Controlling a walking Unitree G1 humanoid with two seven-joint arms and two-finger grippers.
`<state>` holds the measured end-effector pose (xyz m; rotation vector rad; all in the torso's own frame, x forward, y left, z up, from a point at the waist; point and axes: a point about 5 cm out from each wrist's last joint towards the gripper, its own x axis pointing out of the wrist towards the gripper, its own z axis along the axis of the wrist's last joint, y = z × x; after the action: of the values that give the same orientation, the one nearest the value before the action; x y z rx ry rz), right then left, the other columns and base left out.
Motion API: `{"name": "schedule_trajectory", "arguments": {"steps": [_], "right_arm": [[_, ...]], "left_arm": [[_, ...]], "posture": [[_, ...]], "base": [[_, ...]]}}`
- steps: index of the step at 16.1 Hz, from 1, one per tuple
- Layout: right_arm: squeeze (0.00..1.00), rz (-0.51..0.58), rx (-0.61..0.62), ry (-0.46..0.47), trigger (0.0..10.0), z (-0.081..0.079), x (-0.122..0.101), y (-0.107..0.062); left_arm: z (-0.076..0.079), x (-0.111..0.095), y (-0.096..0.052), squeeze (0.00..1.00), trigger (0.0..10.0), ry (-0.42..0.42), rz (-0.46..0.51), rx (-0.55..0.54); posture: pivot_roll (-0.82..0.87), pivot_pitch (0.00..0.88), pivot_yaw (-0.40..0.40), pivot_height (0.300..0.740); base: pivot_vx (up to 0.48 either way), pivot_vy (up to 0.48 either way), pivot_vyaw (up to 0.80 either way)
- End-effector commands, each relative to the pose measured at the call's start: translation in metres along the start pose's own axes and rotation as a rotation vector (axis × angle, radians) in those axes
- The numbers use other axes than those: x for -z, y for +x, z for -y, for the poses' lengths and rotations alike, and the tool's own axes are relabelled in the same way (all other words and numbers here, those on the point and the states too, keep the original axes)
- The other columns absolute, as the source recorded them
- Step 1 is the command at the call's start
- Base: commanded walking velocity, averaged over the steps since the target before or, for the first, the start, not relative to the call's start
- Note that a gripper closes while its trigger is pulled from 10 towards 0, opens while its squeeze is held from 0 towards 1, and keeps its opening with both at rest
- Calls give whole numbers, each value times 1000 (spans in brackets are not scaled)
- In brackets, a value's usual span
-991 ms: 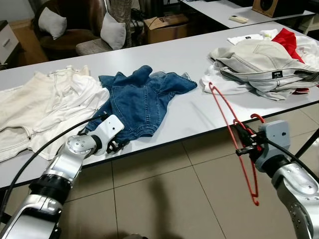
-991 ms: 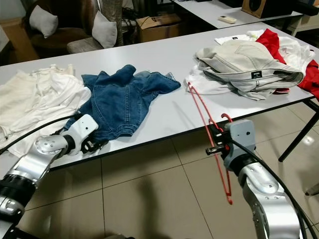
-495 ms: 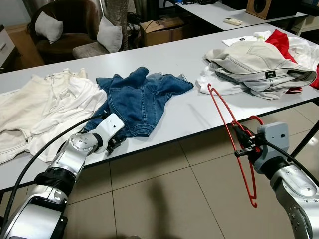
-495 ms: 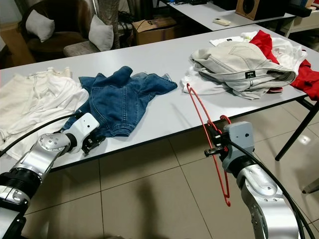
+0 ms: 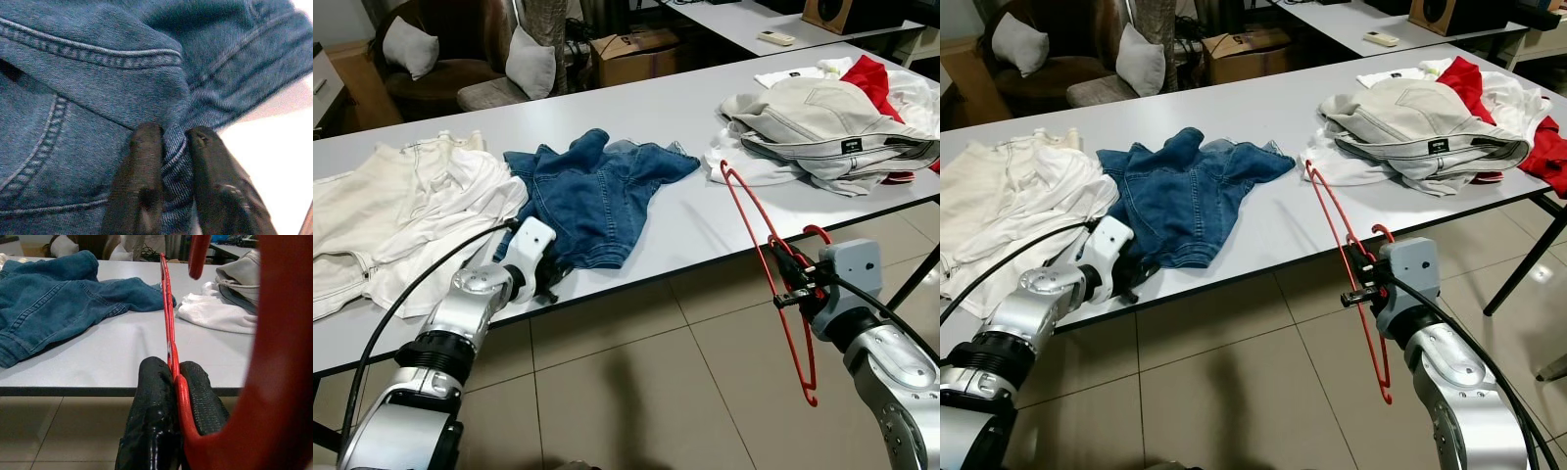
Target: Hang hanger
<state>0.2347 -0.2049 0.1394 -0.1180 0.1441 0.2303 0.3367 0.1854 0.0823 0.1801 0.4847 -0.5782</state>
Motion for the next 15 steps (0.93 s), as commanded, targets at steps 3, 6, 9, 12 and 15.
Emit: {"name": "schedule_trajectory", "arguments": {"steps": [3, 6, 9, 12, 15], "right_arm": [[0, 44, -185, -25, 10000, -12, -9, -7], [0, 5, -454, -36, 10000, -38, -7, -18], [0, -32, -539, -14, 10000, -52, 0, -24], [0, -70, -480, 2, 10000, -46, 6, -17], [0, -78, -458, 43, 10000, -42, 7, -7]], "left_arm": [[-3, -42, -3, 0, 0, -73, 154, 11], [-1, -91, -7, 0, 0, -111, 338, 32], [-2, -119, -12, 0, 0, -177, 468, 15], [4, -131, -17, 0, 0, -106, 466, 38], [18, -134, -21, 0, 0, -53, 420, 127]], "posture": [[-216, 0, 90, 740], [-214, 0, 89, 740], [-216, 0, 95, 740], [-212, 0, 101, 740], [-207, 0, 105, 740]], "base": [[0, 0, 0], [0, 0, 0], [0, 0, 0], [0, 0, 0], [0, 0, 0]]}}
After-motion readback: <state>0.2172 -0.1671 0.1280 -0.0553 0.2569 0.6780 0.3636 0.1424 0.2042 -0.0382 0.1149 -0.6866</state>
